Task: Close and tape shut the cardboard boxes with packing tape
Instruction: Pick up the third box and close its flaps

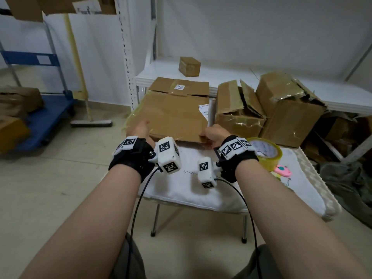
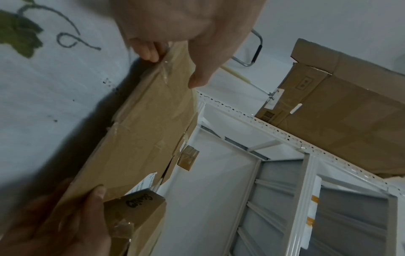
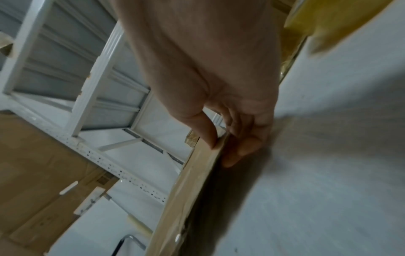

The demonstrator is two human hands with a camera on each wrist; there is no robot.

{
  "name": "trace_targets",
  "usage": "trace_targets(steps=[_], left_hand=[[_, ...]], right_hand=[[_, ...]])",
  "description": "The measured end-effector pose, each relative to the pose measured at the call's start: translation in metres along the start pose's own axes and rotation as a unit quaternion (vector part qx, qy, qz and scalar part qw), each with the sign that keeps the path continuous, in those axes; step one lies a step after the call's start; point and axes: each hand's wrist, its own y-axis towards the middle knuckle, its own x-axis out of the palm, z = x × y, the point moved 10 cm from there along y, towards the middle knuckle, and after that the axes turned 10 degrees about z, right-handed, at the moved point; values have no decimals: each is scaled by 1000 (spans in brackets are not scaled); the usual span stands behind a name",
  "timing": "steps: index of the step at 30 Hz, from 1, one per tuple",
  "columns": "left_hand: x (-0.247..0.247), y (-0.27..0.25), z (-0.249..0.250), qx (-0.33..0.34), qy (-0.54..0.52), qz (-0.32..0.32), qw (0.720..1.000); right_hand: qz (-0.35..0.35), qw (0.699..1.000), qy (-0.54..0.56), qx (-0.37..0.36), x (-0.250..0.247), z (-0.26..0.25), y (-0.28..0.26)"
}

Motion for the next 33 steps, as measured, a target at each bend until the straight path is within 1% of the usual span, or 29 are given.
trace_targets(steps=[3,5,6,7,9,11,12,15,18,21,23,24,26,28,31,33], left_hand=[[14,-22,-1,-3,-17,-40,999],[22,-36,-2,7,-6,-70,998],[27,-40,-6,2,0,-81,997],[29,-40,-9,-15,-5,-87,996],[30,-34,-15,-48,-42,-76,995],[30,-29,-18,-63,-80,-62,993],[30,-32,-18,-67,-88,-64,992],[32,-44,-15,-76,-110,-96,986],[32,-50,0,-49,-139,-113,983],[32,-41,15,-36,-203,-130,970],[32,-37,23,-23,-232,-154,960],[32,-37,28,-8,-232,-168,958],[32,-36,39,38,-216,-189,957],[33,-38,46,71,-193,-210,956],[32,-33,53,103,-160,-240,952],[30,-31,56,122,-136,-245,952]], right_hand=[[-32,996,81,23,2,-4,-6],[-47,994,95,17,2,-11,-11],[-48,995,85,10,0,-15,-13],[-53,996,71,2,1,-17,-15],[-55,996,67,-22,1,-22,-16],[-58,993,93,-41,-1,-25,-19],[-63,990,114,-44,-3,-27,-21],[-92,976,192,-54,-7,-35,-26],[-99,961,243,-87,-15,-52,-40],[-66,950,282,-121,-33,-69,-49],[-41,931,330,-154,-53,-83,-56],[-29,915,363,-173,-67,-90,-59],[1,882,427,-198,-97,-100,-65],[25,860,469,-199,-125,-103,-67],[59,852,485,-188,-153,-93,-65],[92,842,500,-181,-168,-83,-64]])
